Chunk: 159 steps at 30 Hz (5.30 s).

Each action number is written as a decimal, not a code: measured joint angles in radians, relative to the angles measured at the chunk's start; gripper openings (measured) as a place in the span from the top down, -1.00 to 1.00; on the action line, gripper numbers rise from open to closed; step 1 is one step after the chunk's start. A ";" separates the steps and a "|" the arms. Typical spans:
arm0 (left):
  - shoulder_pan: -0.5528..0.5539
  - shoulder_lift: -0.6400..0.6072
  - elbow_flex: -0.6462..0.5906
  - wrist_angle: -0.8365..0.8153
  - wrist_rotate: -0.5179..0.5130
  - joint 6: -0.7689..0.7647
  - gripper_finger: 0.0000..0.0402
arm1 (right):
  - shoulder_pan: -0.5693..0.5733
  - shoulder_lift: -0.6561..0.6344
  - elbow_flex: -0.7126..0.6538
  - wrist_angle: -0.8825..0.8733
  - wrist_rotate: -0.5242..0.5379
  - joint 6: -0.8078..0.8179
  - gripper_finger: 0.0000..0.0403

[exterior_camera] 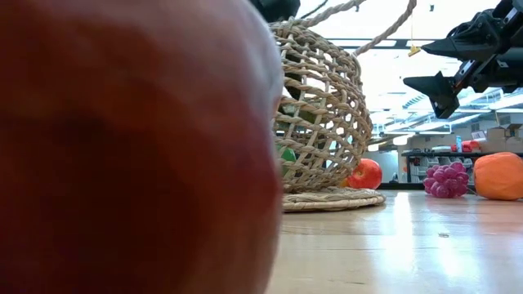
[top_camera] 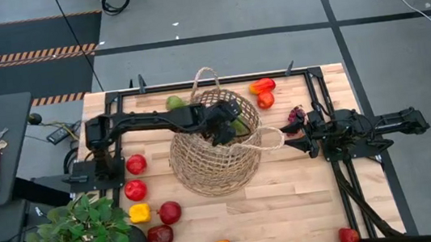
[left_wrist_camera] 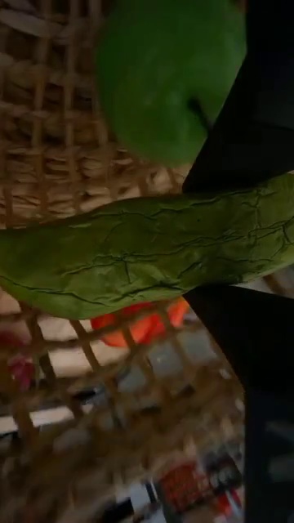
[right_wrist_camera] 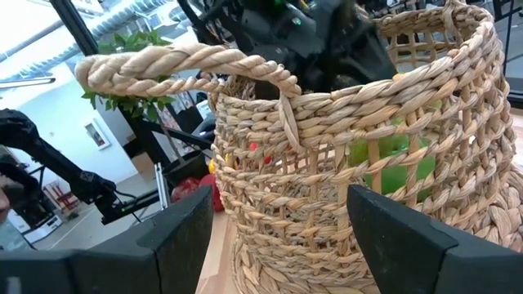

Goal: Build produce basket
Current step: Put the cucumber into the basket, then put the red apple into the basket

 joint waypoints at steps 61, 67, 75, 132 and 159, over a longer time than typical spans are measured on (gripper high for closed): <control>-0.026 -0.526 -0.077 0.160 -0.313 -0.984 -0.04 | 0.000 0.000 0.000 -0.001 0.000 0.000 -0.41; -0.049 -0.709 -0.248 0.204 -0.292 -0.987 0.13 | 0.000 0.000 0.000 -0.001 0.000 0.000 -0.41; -0.088 -0.954 -0.455 0.174 -0.083 -1.138 0.23 | 0.000 0.000 0.000 -0.001 0.000 0.000 -0.41; -0.195 -0.707 -0.709 -0.991 0.215 -2.022 -0.89 | 0.000 0.000 0.000 -0.001 0.000 0.000 -0.41; -0.092 -0.707 -0.856 -0.734 0.154 -2.059 -0.88 | 0.000 0.000 0.000 -0.001 0.000 0.000 -0.41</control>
